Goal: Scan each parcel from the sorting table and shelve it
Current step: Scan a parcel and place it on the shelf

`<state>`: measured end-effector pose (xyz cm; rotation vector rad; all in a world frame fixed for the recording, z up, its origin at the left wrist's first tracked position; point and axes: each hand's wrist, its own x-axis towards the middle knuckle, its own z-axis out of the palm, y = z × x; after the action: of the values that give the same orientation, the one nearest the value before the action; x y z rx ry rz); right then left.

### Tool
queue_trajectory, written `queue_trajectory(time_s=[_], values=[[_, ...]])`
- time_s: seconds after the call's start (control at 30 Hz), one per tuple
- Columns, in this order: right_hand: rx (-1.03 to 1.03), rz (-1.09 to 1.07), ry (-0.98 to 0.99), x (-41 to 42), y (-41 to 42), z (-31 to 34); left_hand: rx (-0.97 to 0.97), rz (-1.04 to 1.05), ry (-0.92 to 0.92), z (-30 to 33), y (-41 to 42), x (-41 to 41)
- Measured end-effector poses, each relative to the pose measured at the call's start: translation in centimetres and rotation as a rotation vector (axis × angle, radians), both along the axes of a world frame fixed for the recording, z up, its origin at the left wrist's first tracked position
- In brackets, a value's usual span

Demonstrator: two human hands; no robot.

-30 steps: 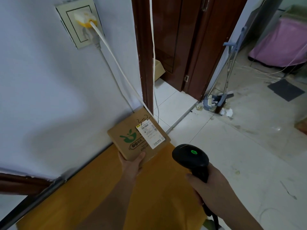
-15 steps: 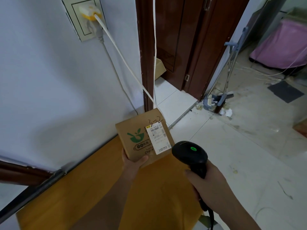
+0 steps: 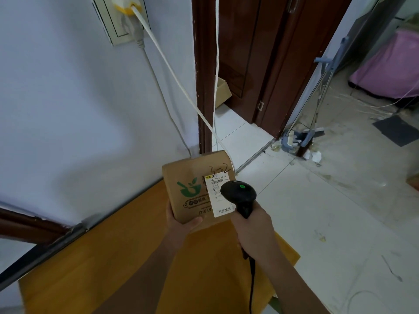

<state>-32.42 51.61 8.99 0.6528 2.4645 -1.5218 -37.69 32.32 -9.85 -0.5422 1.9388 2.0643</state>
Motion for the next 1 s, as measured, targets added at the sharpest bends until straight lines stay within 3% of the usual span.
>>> queue_trajectory(time_s=[0.37, 1.0], values=[[0.011, 0.022, -0.045, -1.0, -0.1, -2.2, 0.029, -0.025, 0.057, -1.6, -0.2, 0.5], [-0.057, -0.003, -0.062, 0.3, 0.7, -2.9, -0.018, -0.131, -0.106, -3.2, -0.8, 0.1]])
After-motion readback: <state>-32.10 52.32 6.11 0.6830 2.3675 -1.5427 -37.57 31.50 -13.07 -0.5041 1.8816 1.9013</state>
